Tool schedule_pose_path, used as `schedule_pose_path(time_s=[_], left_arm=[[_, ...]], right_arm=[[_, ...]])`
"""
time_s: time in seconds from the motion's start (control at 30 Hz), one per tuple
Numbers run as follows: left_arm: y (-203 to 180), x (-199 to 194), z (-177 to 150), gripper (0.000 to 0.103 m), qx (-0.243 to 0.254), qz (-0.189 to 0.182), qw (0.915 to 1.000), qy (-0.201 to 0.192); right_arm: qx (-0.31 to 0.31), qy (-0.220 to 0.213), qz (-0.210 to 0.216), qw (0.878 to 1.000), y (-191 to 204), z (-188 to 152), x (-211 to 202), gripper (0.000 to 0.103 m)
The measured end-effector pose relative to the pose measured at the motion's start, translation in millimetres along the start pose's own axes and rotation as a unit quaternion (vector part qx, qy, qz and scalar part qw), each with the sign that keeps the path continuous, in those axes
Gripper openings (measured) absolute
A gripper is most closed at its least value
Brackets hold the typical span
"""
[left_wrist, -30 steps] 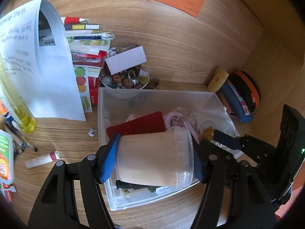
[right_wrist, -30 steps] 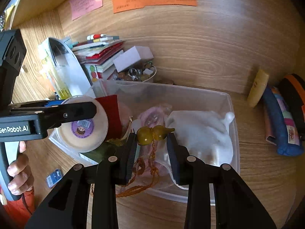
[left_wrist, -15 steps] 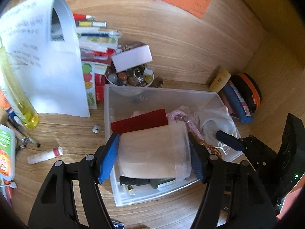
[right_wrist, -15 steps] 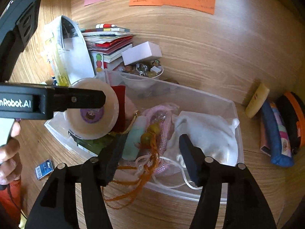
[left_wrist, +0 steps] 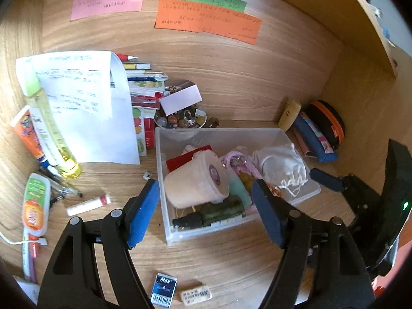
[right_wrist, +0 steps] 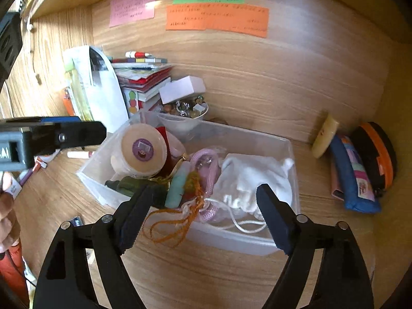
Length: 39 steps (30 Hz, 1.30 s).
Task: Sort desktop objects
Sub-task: 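Lower the tape roll and gourd pendant into the clear box and open both grippers, then grasp the blue Max staple box with the left gripper while the right reaches the white eraser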
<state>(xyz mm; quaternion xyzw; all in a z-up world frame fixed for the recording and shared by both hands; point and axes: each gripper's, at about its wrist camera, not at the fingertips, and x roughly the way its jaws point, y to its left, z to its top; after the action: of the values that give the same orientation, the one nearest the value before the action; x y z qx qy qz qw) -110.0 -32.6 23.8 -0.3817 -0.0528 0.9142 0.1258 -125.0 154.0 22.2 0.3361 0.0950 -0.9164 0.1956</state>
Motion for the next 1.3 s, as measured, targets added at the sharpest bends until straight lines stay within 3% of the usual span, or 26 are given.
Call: schedule_pose_path(time_s=[0.43,0.87,1.07,1.13,1.2,1.27,1.3], left_arm=[[22,-35,-44,0.082,0.008,0.054,0.9985,0.006],[79,-26,-106,0.082,-0.018,0.090,0.9928,0.077],[90,-23,-124,0.082,-0.025,0.088,0.9916,0.092],[90,-23,-126,0.082,-0.023,0.087,0.9915,0.094],[90,-22,-126,0.082,-0.023,0.082,0.9919,0.094],[87,-19,-127,0.082,-0.022,0.071,0.9925,0.097],[84,-17,-127,0.082,-0.020,0.068,0.9926,0.099]], right_arm=[[0.020,0.016,0.053,0.998,22,-27,-26,0.081],[-0.028,0.095,0.112,0.989,101,-67,7,0.081],[-0.049,0.131,0.107,0.984,132,-78,31,0.078],[-0.051,0.136,0.105,0.984,138,-79,36,0.071],[-0.062,0.128,0.092,0.986,141,-78,38,0.053],[-0.060,0.127,0.095,0.985,139,-78,37,0.042],[-0.055,0.128,0.100,0.985,137,-78,37,0.042]])
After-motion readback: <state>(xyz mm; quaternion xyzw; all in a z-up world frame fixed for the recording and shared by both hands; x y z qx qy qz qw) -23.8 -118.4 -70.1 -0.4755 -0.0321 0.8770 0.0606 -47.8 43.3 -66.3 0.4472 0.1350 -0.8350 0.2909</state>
